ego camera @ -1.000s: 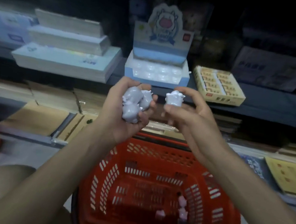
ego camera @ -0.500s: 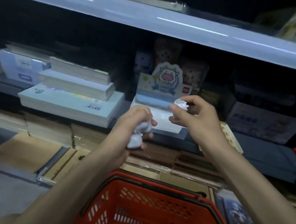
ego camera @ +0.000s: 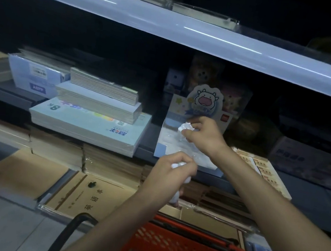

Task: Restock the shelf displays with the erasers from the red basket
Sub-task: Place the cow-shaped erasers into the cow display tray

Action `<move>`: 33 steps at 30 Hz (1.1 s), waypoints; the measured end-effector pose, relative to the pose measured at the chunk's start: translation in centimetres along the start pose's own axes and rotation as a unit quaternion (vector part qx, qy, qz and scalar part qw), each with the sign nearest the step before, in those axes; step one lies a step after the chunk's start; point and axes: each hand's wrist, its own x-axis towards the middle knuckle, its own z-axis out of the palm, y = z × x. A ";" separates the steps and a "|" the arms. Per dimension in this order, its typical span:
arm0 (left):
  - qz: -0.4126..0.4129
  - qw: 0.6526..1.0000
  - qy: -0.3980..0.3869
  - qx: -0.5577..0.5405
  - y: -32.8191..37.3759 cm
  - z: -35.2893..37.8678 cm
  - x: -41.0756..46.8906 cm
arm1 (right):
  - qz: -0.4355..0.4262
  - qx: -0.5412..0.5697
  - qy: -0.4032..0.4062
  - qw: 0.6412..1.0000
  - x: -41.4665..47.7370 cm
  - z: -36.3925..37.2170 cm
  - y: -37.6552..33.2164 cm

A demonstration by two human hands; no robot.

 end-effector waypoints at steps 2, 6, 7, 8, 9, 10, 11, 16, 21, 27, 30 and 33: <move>0.021 0.994 0.036 0.101 -0.4 -0.1 0.2 | -0.026 -0.036 0.005 0.999 0.5 0.6 0.3; 0.062 0.929 0.091 0.354 -1.0 -0.5 0.2 | -0.065 -0.100 0.029 0.992 1.0 1.5 0.6; 0.065 0.917 0.092 0.382 -1.3 -0.5 0.3 | -0.071 -0.108 0.033 0.991 1.1 1.7 0.5; 0.067 0.907 0.090 0.406 -1.7 -0.5 0.5 | -0.078 -0.118 0.038 0.989 1.2 1.9 0.6; 0.067 0.897 0.087 0.429 -2.0 -0.6 0.8 | -0.085 -0.134 0.043 0.986 1.3 2.2 0.6; 0.063 0.887 0.086 0.449 -2.3 -0.7 1.1 | -0.090 -0.154 0.049 0.983 1.4 2.3 0.7; 0.060 0.879 0.087 0.465 -2.3 -0.9 1.3 | -0.094 -0.176 0.053 0.978 1.4 2.5 0.7; 0.085 0.846 0.100 0.516 -2.0 -1.2 1.6 | -0.116 -0.259 0.061 0.957 1.7 3.1 0.6; 0.082 0.838 0.110 0.528 -2.0 -1.8 1.6 | -0.106 -0.285 0.057 0.951 2.6 3.8 -0.1; 0.076 0.853 0.105 0.505 -2.2 -1.8 1.4 | -0.110 -0.297 0.048 0.947 2.8 3.9 -0.1; 0.077 0.858 0.105 0.496 -2.2 -1.7 1.4 | -0.120 -0.298 0.043 0.946 2.5 3.8 0.1; 0.078 0.860 0.103 0.494 -2.2 -1.5 1.3 | -0.125 -0.294 0.049 0.946 2.2 3.8 0.3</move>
